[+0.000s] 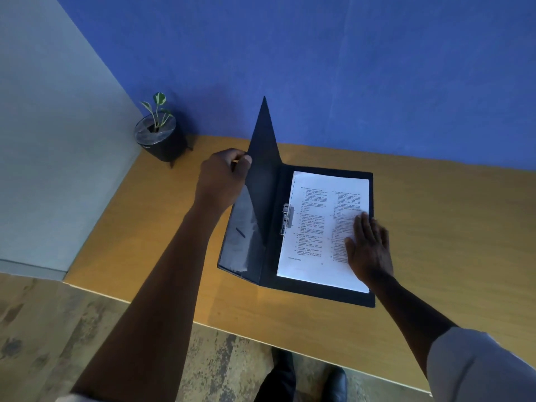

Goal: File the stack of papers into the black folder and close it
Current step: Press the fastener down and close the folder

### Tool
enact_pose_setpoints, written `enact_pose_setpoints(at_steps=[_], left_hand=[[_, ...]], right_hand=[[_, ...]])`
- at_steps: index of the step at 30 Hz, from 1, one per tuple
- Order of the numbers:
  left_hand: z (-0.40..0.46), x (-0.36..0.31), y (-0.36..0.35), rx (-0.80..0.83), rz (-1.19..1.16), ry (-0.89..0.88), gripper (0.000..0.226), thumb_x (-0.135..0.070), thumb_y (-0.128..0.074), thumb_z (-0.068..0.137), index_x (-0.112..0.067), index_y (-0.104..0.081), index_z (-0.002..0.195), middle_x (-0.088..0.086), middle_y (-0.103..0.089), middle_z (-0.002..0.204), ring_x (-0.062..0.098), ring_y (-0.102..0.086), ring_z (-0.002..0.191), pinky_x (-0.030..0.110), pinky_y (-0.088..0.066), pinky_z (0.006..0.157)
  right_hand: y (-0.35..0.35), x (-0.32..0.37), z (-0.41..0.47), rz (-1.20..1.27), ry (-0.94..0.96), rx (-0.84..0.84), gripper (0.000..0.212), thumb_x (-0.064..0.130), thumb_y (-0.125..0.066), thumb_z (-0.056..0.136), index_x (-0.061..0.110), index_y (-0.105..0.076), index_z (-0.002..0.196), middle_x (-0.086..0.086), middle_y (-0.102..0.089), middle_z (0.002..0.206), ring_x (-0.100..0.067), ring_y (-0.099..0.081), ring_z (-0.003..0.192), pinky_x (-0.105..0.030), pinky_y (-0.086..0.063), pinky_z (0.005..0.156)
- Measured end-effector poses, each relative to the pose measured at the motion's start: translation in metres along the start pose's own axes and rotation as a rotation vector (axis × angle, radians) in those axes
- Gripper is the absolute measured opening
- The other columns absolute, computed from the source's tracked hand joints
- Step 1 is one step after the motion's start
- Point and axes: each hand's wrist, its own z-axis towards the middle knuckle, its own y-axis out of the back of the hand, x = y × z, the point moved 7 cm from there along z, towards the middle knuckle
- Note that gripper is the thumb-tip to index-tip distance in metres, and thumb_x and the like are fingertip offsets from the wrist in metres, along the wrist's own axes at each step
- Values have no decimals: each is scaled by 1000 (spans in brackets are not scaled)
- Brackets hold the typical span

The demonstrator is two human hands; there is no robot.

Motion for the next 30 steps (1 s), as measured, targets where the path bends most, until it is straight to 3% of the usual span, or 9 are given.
enact_pose_setpoints(at_steps=[3,7,11,15,21,26,30], left_hand=[[-7,-20,-15,16,1,-22,24,-33,-55,97,-18,-72,103,-9,-61,70,3,-55,63,20,-39,57],[-16,-49,-39,65,21,-69,21,-35,-58,95,-22,-73,99,-20,-62,71,-10,-57,66,2,-34,56],[-23,-76,-65,114,15,-90,24,-37,-61,92,-19,-75,101,-8,-74,84,2,-64,69,19,-48,65],[-32,-96,-94,136,16,-98,24,-37,-64,89,-18,-76,99,-6,-76,88,9,-70,78,28,-55,68],[-45,-120,-145,172,108,-90,23,-40,-64,89,-19,-73,92,-7,-74,83,6,-66,70,25,-52,62],[-55,-136,-189,180,237,-99,22,-39,-63,91,-18,-69,92,-5,-69,76,4,-58,60,16,-34,48],[-57,-144,-224,214,365,-126,22,-37,-61,92,-16,-64,96,0,-67,81,15,-65,71,25,-50,57]], right_hand=[[6,-22,-4,-16,-23,4,68,40,-24,103,0,-22,157,-21,-21,165,-36,-18,154,-55,-19,122],[10,-44,-10,-23,-33,15,64,39,-20,105,5,-17,159,-15,-17,168,-32,-13,155,-52,-16,123],[15,-61,-18,-20,-51,15,63,38,-23,106,7,-14,160,-15,-14,168,-32,-12,156,-53,-16,124],[20,-79,-27,-6,-55,20,68,44,-17,103,7,-18,160,-13,-14,168,-31,-13,156,-53,-16,124],[16,-105,-34,-23,-60,43,66,47,-26,106,12,-11,161,-7,-5,169,-24,-1,157,-47,-7,127],[14,-108,-34,-20,-75,49,67,51,-21,105,16,-10,161,-3,-3,168,-21,0,157,-45,-5,127],[17,-106,-34,-10,-85,41,67,52,-20,105,18,-8,161,-2,-3,168,-19,0,156,-44,-4,127]])
